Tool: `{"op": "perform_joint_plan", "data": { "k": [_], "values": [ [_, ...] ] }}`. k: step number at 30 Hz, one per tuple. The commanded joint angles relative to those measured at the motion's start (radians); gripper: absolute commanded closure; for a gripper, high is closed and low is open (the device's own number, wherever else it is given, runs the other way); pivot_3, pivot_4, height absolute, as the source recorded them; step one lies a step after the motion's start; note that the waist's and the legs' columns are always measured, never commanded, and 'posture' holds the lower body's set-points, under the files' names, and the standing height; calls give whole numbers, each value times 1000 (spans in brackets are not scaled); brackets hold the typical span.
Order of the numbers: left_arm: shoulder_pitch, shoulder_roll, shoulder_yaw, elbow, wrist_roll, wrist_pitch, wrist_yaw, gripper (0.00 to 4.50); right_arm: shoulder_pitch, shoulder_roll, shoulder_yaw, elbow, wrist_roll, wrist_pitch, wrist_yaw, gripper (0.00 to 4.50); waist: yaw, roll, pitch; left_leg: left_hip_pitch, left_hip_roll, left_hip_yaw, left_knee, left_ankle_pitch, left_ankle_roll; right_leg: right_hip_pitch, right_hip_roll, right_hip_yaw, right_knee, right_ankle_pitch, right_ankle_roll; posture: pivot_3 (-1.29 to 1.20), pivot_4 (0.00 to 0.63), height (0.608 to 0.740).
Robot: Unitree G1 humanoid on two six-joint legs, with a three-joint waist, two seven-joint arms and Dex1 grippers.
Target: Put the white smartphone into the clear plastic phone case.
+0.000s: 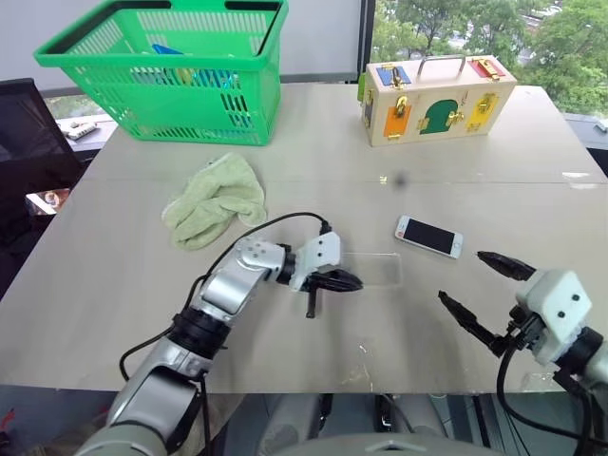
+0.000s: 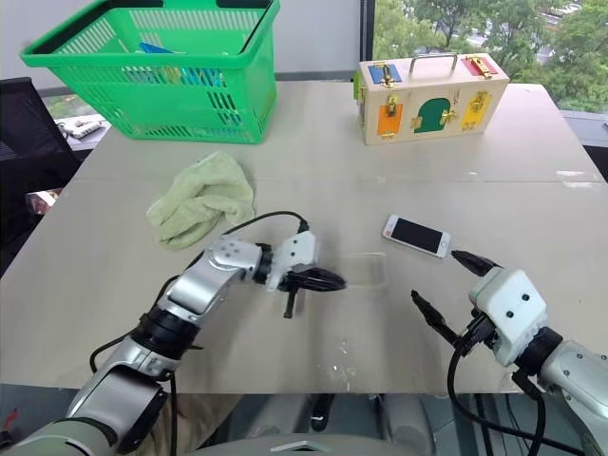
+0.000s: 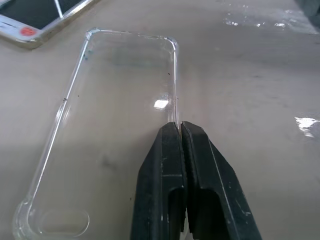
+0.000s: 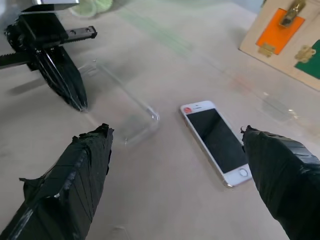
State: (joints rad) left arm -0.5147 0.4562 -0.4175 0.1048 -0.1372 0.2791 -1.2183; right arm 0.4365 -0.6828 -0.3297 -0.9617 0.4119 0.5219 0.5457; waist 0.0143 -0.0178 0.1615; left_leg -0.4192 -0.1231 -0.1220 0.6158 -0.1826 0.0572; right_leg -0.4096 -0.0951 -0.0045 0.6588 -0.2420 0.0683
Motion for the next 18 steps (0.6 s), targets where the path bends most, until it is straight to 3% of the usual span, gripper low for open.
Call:
{"op": "perform_joint_plan", "data": {
  "k": [1,4,6,8,12,18],
  "values": [
    [-35,-30,-15,-1,17,41,26,4459,-54,-17,26,-12,-4,47,-22,0,1,0,0,0,0,0,0,0,0,0,0,0,0,0,0,0,150,740],
    [-42,-42,0,-17,2,141,49,4459,-132,-33,55,45,37,111,-4,0,1,0,0,0,0,0,1,0,0,1,0,-1,0,0,1,0,150,740],
    [-24,-45,36,-69,-40,164,54,3123,-237,-58,87,160,53,162,21,0,0,0,0,0,0,-1,1,0,0,2,0,-2,-1,0,1,0,150,740],
    [8,-42,96,-131,-102,159,56,2715,-355,-90,140,291,27,170,48,0,-12,0,1,0,0,-2,1,0,0,2,0,-2,-1,0,0,0,150,740],
    [69,-5,204,-234,-226,201,35,1049,-550,-116,272,538,-87,117,73,0,-22,0,2,1,0,0,1,0,1,1,-2,-4,0,1,-1,0,150,740],
    [207,97,334,-493,-386,290,65,1049,-820,-122,480,897,-184,29,285,0,-27,2,3,-1,0,0,-1,1,0,-1,-2,-4,-1,2,-4,0,150,740]
  ]
}}
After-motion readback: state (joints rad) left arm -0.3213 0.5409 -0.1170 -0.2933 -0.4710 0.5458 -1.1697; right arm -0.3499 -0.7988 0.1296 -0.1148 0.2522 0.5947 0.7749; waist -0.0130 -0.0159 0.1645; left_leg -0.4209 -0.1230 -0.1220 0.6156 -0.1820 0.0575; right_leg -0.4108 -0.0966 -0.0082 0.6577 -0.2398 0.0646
